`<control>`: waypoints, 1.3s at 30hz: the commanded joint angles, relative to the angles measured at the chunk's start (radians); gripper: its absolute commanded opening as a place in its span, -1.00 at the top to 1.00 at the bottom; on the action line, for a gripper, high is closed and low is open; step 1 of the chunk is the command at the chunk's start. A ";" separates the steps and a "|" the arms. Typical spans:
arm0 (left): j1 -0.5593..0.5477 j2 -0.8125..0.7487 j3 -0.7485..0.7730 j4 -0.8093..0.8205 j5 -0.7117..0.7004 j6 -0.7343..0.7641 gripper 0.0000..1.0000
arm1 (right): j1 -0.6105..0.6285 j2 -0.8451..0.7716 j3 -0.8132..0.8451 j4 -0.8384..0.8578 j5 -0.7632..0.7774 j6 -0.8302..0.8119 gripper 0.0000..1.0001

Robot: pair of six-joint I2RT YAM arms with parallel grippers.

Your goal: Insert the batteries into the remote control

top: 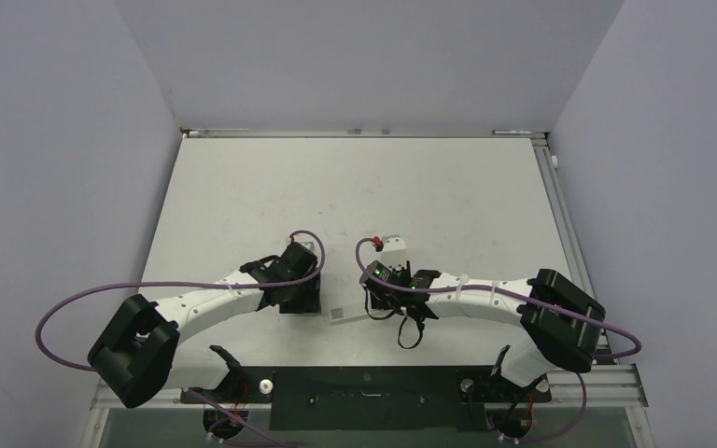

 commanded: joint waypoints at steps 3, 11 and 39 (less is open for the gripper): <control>-0.005 -0.014 0.000 0.024 0.009 0.007 0.08 | 0.006 -0.003 0.007 0.023 0.012 -0.004 0.12; -0.005 -0.016 0.000 0.024 0.009 0.006 0.08 | 0.022 -0.005 0.004 0.015 0.021 0.006 0.13; -0.005 -0.021 0.000 0.025 0.013 0.007 0.08 | 0.038 -0.026 0.033 -0.023 0.054 0.019 0.13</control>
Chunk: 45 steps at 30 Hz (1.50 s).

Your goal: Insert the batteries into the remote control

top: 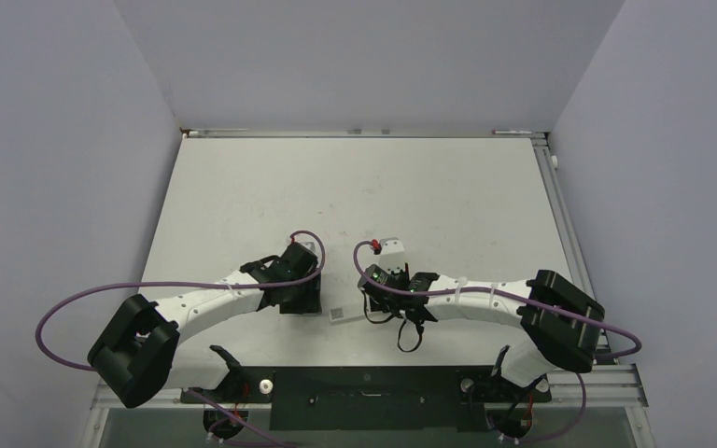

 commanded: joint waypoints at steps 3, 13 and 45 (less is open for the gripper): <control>-0.003 -0.020 0.000 0.024 0.009 0.006 0.08 | 0.009 -0.043 0.033 -0.019 0.049 0.008 0.12; -0.004 -0.019 0.002 0.024 0.012 0.006 0.08 | 0.011 -0.098 0.013 -0.019 0.025 0.002 0.09; -0.009 -0.031 -0.023 0.036 0.036 -0.017 0.08 | 0.020 -0.096 -0.066 0.044 -0.050 -0.024 0.03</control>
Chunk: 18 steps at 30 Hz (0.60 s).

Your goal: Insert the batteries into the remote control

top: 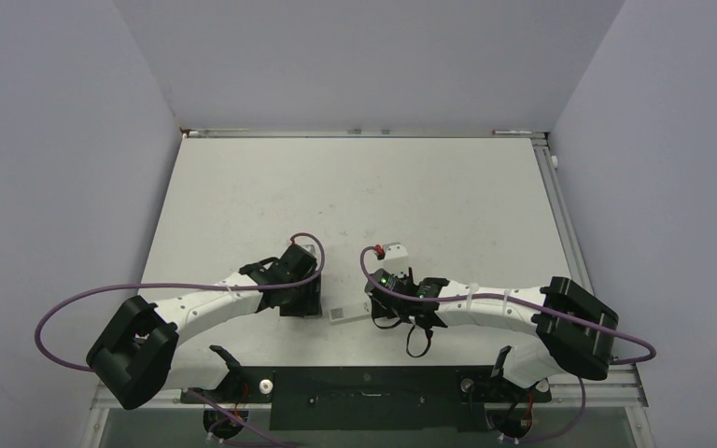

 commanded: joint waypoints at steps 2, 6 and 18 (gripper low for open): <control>-0.006 -0.019 -0.006 0.033 0.010 -0.014 0.08 | 0.007 -0.013 -0.006 0.033 0.010 -0.003 0.03; -0.006 -0.020 -0.006 0.034 0.010 -0.014 0.08 | 0.007 0.001 -0.008 0.039 0.007 -0.002 0.04; -0.006 -0.020 -0.006 0.031 0.010 -0.011 0.08 | 0.005 0.021 -0.014 0.057 -0.006 -0.010 0.09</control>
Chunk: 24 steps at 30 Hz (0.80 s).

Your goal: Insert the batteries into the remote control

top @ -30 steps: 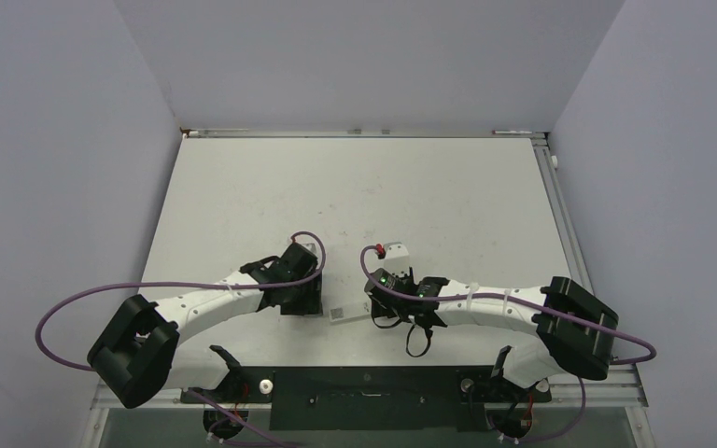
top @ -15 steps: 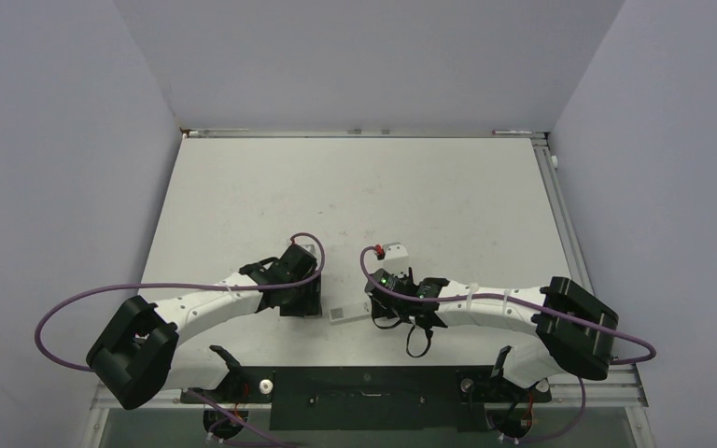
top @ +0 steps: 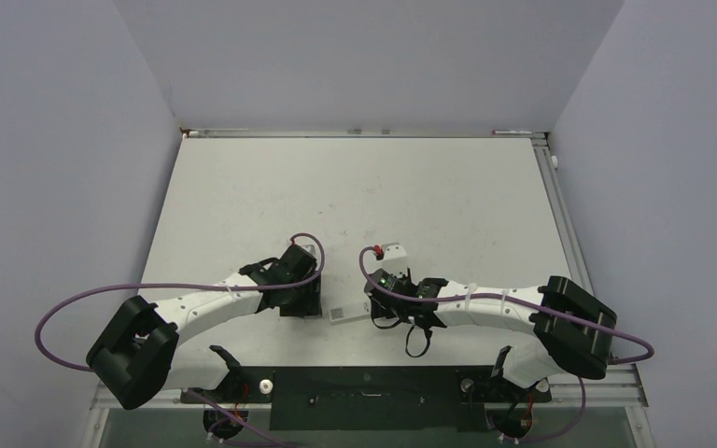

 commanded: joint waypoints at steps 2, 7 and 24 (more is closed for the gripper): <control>-0.006 -0.018 0.000 0.024 0.010 -0.012 0.08 | 0.005 0.023 -0.012 0.040 -0.005 -0.006 0.09; -0.006 -0.017 0.000 0.022 0.010 -0.011 0.08 | 0.005 0.029 -0.018 0.049 -0.011 -0.006 0.10; -0.006 0.003 0.003 0.042 0.064 -0.010 0.08 | 0.022 0.047 -0.005 0.058 -0.023 -0.008 0.12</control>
